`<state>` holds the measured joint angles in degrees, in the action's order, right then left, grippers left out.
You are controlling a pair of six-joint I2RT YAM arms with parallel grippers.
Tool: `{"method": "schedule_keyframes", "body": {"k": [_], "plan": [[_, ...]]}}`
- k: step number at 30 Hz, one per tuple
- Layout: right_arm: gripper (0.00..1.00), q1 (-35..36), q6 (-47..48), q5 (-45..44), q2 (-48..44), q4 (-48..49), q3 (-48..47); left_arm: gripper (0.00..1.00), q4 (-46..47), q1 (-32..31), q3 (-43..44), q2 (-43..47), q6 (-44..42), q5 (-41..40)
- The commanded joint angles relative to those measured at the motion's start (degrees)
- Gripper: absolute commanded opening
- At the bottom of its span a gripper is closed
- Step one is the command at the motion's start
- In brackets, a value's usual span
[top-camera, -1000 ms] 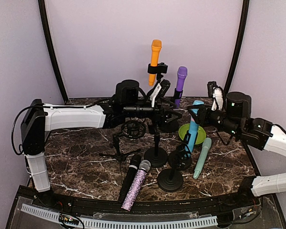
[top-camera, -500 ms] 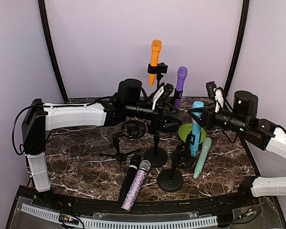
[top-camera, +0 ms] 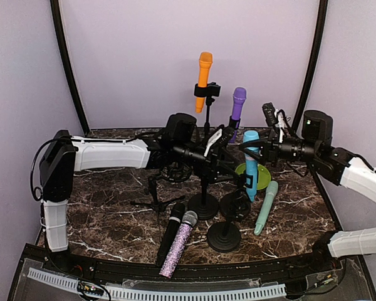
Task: Remove the microphone from the stand
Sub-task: Pick up the microphone stand with the microphone from the center of the board, then pass from the right arm to the left
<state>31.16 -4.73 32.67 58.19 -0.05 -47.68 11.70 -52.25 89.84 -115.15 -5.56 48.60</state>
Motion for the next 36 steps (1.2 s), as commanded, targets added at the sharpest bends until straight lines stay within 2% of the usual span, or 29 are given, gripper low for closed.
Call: {"method": "schedule_keyframes", "body": {"k": [1, 8, 16, 19, 25, 27, 29, 32, 36], "plan": [[0.08, -0.9, -0.1, 9.5, -0.2, 9.1, -6.5, 0.71, -3.7, -0.3, 2.9, -0.4, -4.0, -1.0], [0.08, -1.5, 2.1, 11.8, 1.0, 4.7, -10.8, 0.64, -7.3, -2.4, 6.4, -2.7, -8.5, -4.6], [0.08, -1.6, 3.6, 12.2, 1.2, 1.4, -12.6, 0.31, -6.6, -2.9, 7.2, -2.7, -9.4, -5.0], [0.08, -1.6, 3.9, 12.2, 1.0, 0.7, -13.1, 0.28, -6.2, -3.2, 7.4, -2.7, -9.7, -4.9], [0.09, -1.7, 4.4, 10.6, 0.9, 0.2, -13.4, 0.07, -5.5, -3.6, 7.6, -2.8, -9.4, -5.2], [0.15, -1.7, 4.0, 8.3, 0.3, 0.5, -12.7, 0.02, -4.9, -3.7, 7.6, -2.8, -8.9, -5.4], [0.27, -1.7, 2.7, 4.1, -0.9, 2.1, -11.2, 0.0, -3.1, -3.9, 7.4, -2.8, -7.8, -5.8], [0.53, -1.6, 0.7, -1.4, -2.7, 3.8, -8.7, 0.0, -0.2, -4.1, 7.2, -3.0, -5.2, -7.1], [0.79, -1.5, -2.1, -8.1, -5.9, 5.0, -4.3, 0.0, 4.8, -4.3, 6.8, -3.3, 0.4, -10.4]]}}
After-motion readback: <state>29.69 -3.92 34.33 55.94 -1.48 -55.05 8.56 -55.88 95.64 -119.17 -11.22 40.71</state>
